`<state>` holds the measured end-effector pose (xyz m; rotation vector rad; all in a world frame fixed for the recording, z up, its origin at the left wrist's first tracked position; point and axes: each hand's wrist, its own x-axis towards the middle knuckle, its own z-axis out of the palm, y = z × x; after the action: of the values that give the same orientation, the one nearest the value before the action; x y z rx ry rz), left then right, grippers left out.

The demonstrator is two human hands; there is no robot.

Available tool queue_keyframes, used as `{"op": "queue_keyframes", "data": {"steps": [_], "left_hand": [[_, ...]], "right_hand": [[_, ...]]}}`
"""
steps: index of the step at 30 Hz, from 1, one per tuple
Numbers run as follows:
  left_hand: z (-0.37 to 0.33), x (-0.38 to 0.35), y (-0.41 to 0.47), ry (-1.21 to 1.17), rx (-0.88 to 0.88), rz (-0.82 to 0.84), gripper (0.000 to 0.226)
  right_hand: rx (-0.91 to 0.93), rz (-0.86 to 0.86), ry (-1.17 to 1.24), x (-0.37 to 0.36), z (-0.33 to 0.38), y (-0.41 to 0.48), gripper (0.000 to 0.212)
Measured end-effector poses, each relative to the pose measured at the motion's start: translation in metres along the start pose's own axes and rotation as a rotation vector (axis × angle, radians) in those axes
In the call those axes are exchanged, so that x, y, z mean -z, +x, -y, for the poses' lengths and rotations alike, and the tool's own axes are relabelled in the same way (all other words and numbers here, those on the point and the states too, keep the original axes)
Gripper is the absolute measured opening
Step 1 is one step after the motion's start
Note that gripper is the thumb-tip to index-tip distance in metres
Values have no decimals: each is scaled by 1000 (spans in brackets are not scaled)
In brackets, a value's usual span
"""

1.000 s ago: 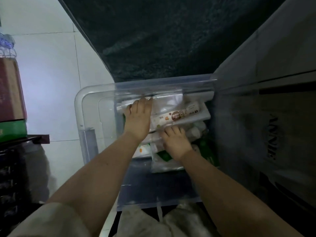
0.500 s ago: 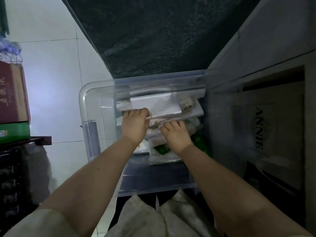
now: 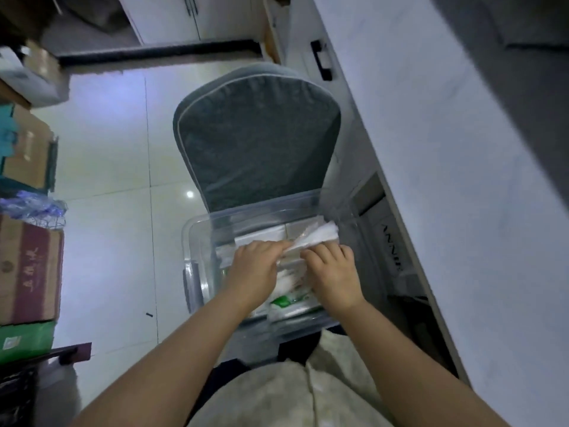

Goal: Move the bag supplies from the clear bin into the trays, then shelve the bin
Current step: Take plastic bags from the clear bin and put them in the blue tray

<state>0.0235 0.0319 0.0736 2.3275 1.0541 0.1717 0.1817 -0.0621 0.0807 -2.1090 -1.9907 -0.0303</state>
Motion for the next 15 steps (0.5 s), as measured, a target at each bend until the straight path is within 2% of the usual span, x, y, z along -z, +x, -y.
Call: {"op": "queue_keyframes", "data": {"steps": [2,5,9,15], "left_hand": [[-7,11,-8,34,-92,12,55],[-13,20,-21,131,-217,62,68],[-23,24,-39,199,-360,95,60],[-68,23,-68,187,-635,110,50]], "right_hand": [[-51,-83,-43,15,13,-7,20],[-126,-175,-99,29,39,-24,19],[-276,-292,-158,40,75,-62,13],[-541,-360,-224,71,105,-137,14]]}}
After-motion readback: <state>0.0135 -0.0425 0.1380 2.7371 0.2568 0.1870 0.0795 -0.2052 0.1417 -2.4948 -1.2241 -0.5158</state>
